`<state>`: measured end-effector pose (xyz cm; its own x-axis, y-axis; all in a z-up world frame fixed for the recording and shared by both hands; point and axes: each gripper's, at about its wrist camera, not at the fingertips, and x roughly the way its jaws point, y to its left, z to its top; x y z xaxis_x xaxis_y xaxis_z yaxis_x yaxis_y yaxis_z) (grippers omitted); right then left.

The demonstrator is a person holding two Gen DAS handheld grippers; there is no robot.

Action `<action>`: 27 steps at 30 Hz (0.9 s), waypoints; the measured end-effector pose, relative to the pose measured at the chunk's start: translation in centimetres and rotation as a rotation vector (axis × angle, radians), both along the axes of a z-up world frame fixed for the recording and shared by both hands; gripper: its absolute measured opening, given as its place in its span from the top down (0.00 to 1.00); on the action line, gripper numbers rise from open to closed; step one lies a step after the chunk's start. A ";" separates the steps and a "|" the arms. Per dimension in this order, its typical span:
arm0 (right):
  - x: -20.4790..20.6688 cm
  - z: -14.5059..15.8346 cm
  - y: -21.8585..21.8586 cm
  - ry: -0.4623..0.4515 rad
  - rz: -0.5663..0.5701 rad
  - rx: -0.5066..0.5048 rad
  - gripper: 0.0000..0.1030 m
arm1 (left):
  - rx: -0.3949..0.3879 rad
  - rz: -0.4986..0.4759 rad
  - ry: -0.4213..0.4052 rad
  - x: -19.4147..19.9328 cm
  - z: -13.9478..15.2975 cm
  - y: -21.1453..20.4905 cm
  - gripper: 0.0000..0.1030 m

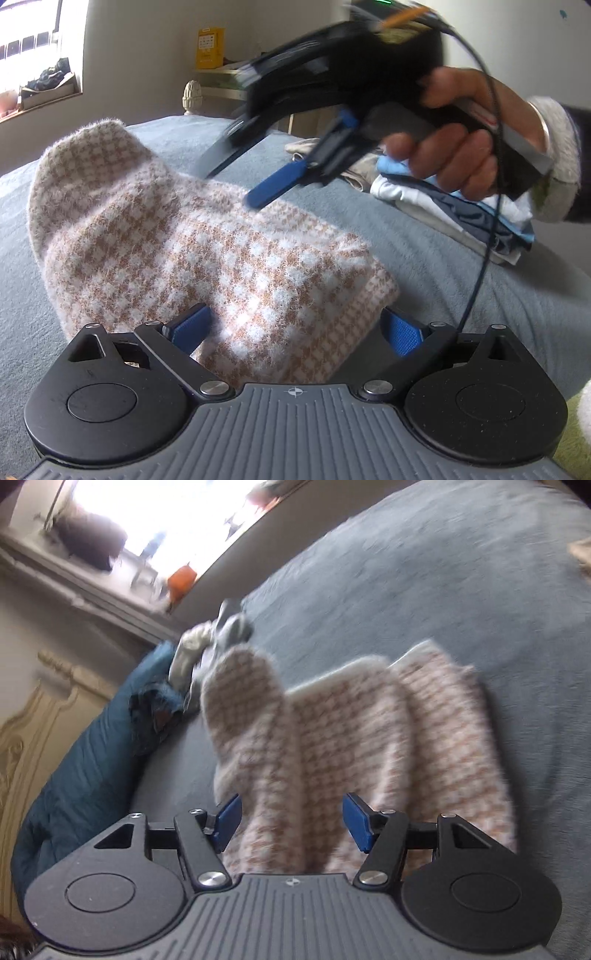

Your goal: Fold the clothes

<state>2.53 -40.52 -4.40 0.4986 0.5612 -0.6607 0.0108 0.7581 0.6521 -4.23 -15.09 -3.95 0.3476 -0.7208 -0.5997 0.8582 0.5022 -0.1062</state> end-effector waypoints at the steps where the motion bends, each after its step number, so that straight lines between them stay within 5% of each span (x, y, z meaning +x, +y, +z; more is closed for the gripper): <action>1: 0.8 -0.3 1.2 0.016 0.036 -0.024 0.39 | 0.001 -0.002 -0.004 -0.1 0.0 -0.1 0.05; 3: 2.1 -1.6 3.2 0.043 0.099 -0.083 0.40 | 0.006 -0.005 -0.002 -0.2 0.0 -0.3 0.05; 7: 2.6 -3.6 4.9 0.066 0.137 -0.067 0.76 | 0.003 -0.003 0.006 -0.2 0.2 -0.5 0.06; 11: 1.0 -1.7 3.7 -0.017 0.121 -0.074 0.80 | -0.065 -0.034 0.026 -0.1 2.5 0.6 0.10; 15: -1.0 -0.4 0.8 -0.066 0.076 -0.081 0.80 | -0.098 -0.058 -0.044 -0.8 4.5 2.0 0.09; 20: -2.3 -3.1 -2.4 -0.026 -0.046 0.023 0.79 | 0.015 -0.042 -0.178 -2.1 3.5 2.5 0.08; 27: -2.3 -2.7 -2.5 -0.068 -0.050 0.041 0.80 | 0.137 0.127 -0.206 -2.9 0.8 1.7 0.08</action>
